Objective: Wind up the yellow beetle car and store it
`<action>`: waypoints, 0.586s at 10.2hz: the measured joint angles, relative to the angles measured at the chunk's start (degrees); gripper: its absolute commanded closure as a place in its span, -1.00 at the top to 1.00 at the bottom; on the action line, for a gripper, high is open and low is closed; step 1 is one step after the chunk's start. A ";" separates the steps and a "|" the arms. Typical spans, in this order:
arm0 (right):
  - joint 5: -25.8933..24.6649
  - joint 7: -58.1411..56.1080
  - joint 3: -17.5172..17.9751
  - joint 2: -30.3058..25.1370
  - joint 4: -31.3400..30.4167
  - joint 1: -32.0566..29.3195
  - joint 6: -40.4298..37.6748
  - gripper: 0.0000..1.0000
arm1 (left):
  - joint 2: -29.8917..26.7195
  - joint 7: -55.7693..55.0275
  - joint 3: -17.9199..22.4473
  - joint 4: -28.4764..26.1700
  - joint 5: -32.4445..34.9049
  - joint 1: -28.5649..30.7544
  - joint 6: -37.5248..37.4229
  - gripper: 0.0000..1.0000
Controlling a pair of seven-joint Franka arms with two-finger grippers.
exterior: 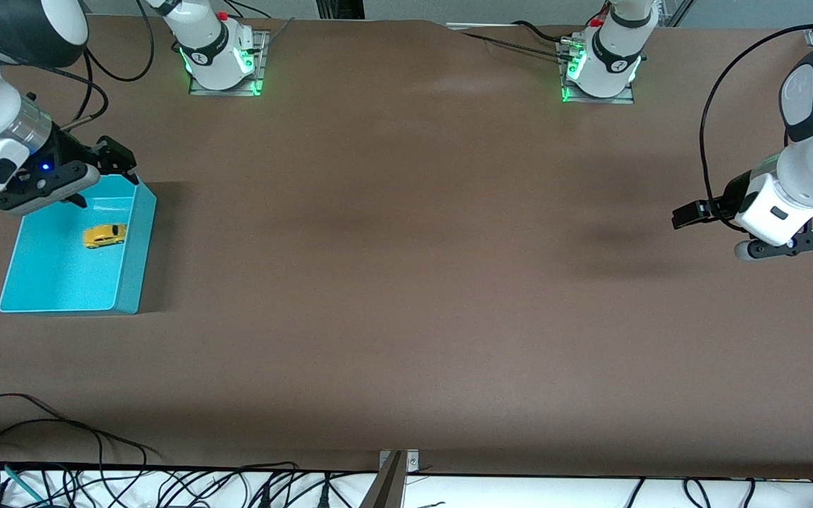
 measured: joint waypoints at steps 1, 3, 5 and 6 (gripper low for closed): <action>0.37 4.18 -0.02 -0.87 -0.02 0.24 -1.41 1.00 | 0.00 0.00 0.00 0.00 0.00 0.00 0.00 1.00; 0.43 11.05 0.00 -3.05 0.11 1.37 -5.00 1.00 | 0.00 0.07 0.00 0.00 0.00 0.01 0.00 1.00; 0.43 13.27 0.00 -6.36 0.53 2.11 -8.42 1.00 | 0.00 0.27 0.00 0.00 0.00 0.02 -0.07 1.00; 0.43 13.40 -0.03 -7.62 0.53 2.12 -8.73 1.00 | 0.00 0.34 0.00 0.00 0.00 0.02 -0.08 1.00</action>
